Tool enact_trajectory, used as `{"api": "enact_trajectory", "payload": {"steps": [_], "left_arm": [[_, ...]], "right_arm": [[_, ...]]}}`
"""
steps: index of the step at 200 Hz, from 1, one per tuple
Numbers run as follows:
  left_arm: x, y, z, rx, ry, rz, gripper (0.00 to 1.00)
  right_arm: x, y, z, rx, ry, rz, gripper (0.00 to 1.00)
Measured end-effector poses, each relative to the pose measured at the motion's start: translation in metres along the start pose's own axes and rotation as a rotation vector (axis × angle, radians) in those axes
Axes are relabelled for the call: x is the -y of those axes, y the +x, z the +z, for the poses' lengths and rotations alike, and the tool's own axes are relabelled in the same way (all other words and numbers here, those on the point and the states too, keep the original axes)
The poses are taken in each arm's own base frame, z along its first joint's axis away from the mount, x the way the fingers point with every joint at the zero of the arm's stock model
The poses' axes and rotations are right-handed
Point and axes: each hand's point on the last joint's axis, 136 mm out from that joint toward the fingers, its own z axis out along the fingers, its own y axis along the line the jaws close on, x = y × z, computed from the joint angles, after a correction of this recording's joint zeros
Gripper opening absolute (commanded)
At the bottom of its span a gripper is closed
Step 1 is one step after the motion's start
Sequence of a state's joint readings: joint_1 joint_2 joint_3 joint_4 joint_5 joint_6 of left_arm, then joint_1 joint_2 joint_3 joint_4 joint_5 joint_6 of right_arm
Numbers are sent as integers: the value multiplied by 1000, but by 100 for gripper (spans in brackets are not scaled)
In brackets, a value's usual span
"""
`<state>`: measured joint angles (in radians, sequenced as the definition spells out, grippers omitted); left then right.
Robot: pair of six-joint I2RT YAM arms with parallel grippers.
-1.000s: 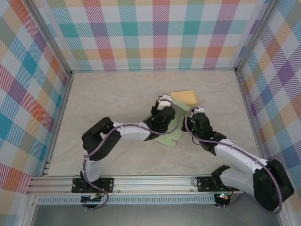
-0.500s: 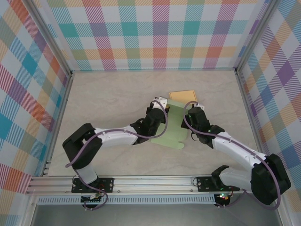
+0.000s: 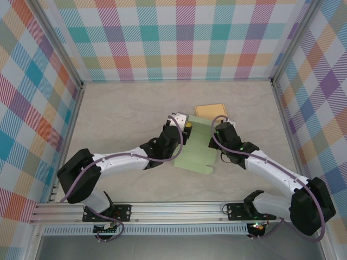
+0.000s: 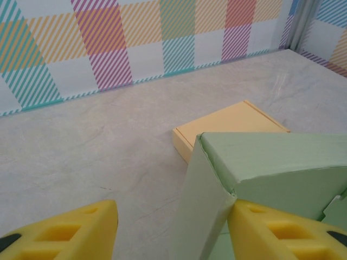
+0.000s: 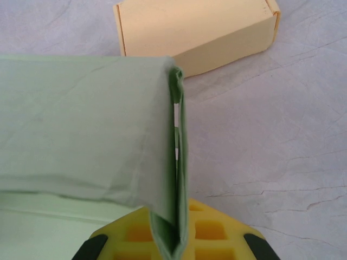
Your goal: Fold the paper box
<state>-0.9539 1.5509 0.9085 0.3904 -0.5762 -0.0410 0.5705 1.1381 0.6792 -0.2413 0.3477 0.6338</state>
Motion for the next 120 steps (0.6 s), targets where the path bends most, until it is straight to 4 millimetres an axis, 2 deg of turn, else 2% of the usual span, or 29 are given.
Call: {"api": "enact_trajectory", "payload": {"steps": [12,26,32,45,90,108,120], "left_arm": [[-1,2,-2,-2,5,0,57],[-2,6,-6,-7,18,0,65],[-2,6,-9,-7,28,-3,73],[-1,1,-16,4,55,-23,81],[-4,-47,-54,115,154,-125,100],[-11,-65,-67,156,163,-172,100],[-19,-70,-72,160,151,-197,100]], "right_arm": [[0,0,-1,-6,5,2,0],[1,0,-3,-14,12,6,0],[1,0,-4,-19,16,4,0],[1,-2,-5,-33,27,0,0],[-1,1,-16,-137,68,-30,0],[-1,7,-23,-195,73,-50,0],[-1,12,-27,-243,74,-72,0]]}}
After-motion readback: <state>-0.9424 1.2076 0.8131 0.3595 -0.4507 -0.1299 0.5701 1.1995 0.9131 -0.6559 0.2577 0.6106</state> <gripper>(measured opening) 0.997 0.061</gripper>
